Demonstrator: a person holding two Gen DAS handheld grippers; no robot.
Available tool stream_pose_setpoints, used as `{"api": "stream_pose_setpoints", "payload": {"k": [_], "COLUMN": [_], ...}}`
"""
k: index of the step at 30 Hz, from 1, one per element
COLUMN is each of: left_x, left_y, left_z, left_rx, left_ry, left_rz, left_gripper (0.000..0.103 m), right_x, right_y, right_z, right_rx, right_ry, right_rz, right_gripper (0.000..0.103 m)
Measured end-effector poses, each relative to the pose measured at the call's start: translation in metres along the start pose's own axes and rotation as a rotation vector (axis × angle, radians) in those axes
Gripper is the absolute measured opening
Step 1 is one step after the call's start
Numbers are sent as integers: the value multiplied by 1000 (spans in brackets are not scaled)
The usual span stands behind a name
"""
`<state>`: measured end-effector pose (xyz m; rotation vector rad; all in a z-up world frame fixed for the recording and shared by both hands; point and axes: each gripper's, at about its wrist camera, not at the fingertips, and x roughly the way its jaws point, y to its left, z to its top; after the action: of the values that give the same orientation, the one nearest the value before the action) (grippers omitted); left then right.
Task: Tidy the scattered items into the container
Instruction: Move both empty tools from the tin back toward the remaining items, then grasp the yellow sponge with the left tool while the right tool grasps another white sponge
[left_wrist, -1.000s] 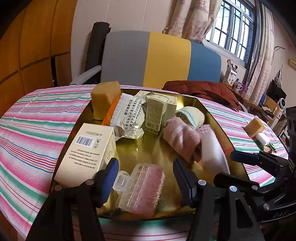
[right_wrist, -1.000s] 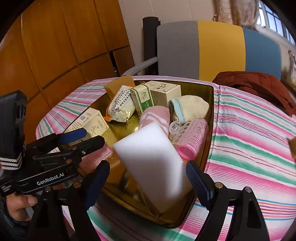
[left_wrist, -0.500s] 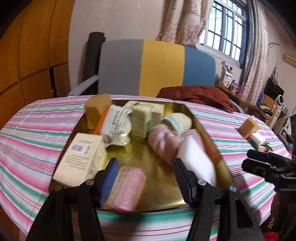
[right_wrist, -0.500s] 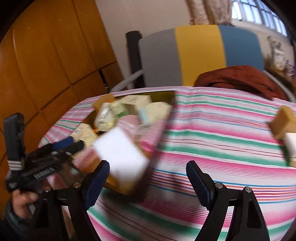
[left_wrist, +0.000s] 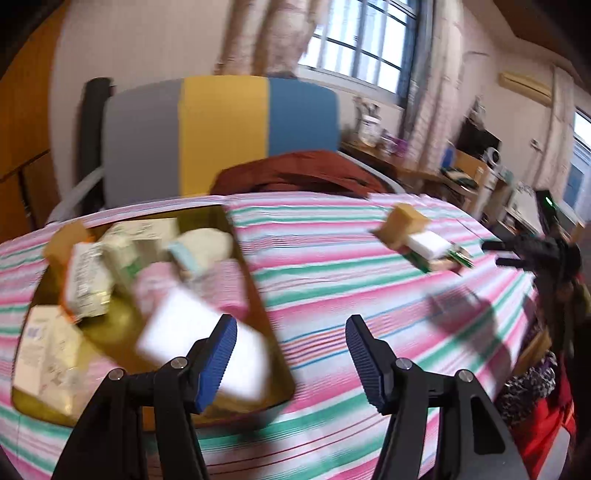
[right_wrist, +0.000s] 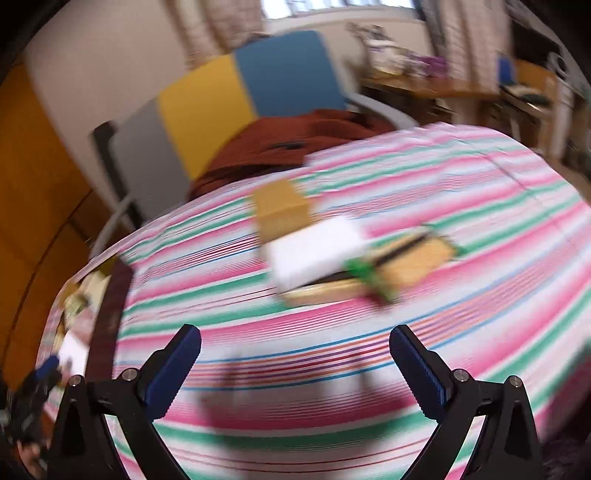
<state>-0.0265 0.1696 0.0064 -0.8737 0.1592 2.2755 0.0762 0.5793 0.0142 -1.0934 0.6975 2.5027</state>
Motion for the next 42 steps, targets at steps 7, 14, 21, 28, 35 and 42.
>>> {"api": "stream_pose_setpoints", "payload": {"k": [7,14,21,28,35,42], "left_x": [37,62,76,77,74,67], "left_y": [-51,-74,-81,-76,-71,-75], "left_z": [5,-4,-16,-18,-13,6], "left_rx": [81,101,133,121,98,147], "left_ry": [96,156,204,212,198,153], "left_rz": [-87,-109,-95,-101,-106,-82], "left_gripper": [64,64,64,64,65,65], "right_x": [26,54,102,139,97,73], "right_y": [-51,-35,6,48,99,94], "right_z": [47,80,105,107,86,71], "right_rx": [118,131,137,114,-46,-142], "right_ry": [57,68,45,127,199,166], "right_rz": [-52,104,212,356,692,513], "right_gripper": [103,103,103,103,103,103]}}
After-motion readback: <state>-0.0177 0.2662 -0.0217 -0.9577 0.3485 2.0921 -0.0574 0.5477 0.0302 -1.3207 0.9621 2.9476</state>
